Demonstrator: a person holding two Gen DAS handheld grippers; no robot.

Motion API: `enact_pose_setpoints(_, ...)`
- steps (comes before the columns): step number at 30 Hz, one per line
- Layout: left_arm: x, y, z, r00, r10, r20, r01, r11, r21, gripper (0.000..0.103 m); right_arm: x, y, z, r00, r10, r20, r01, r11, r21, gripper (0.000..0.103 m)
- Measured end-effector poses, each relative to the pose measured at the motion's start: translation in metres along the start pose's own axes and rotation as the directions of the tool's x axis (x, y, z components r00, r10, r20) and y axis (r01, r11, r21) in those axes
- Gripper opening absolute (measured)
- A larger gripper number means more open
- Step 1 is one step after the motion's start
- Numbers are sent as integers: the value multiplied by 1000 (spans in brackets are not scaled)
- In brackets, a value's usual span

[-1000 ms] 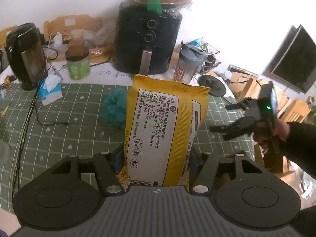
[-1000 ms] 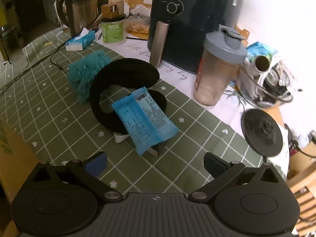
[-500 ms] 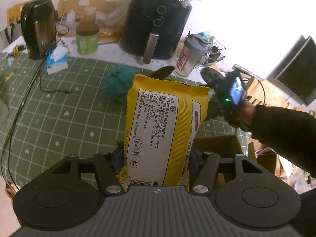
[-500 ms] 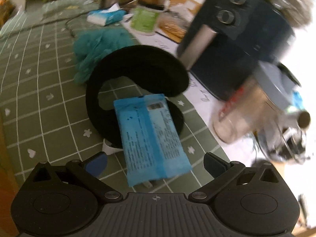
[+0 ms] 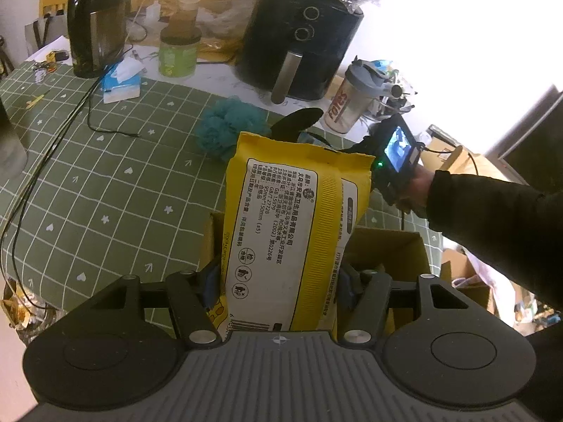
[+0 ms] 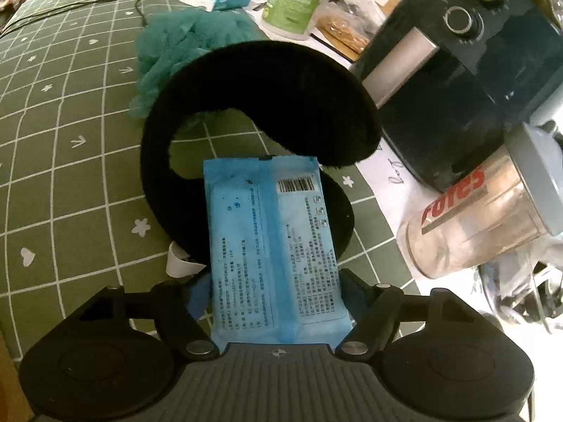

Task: Organize soft objects
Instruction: 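Grasp the blue wipes pack with the right gripper while the left holds the yellow pack, then carry the blue pack with the right gripper while the left lowers the yellow pack into the box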

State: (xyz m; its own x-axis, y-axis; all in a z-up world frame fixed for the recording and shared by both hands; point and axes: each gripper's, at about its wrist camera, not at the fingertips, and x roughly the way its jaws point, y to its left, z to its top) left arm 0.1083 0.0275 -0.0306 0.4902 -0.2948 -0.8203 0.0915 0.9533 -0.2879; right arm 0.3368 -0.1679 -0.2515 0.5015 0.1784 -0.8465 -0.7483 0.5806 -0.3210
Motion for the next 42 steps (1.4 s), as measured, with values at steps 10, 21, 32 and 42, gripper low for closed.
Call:
enact_pose_setpoints(10,-5,2,-5,1000,15,11,-15,999,-34,60,-34,-2,-1,999,-2,52,1,1000,24,68)
enact_pose_setpoints(21,-9,1,4,1000,-14,28,13,999,30,60,-92,-10,-9,996,-44,76,31,986,163,68)
enact_pose_setpoints(32,-12,-1,9,998,-46,42,41,994,101,60,-144,-6,-17,993,-99,62,73,941,332,68)
enact_pose_setpoints(42,-10,-2,11,997,-70,29,66,989,130,60,-201,7,-26,989,-124,77,79,900,429,68)
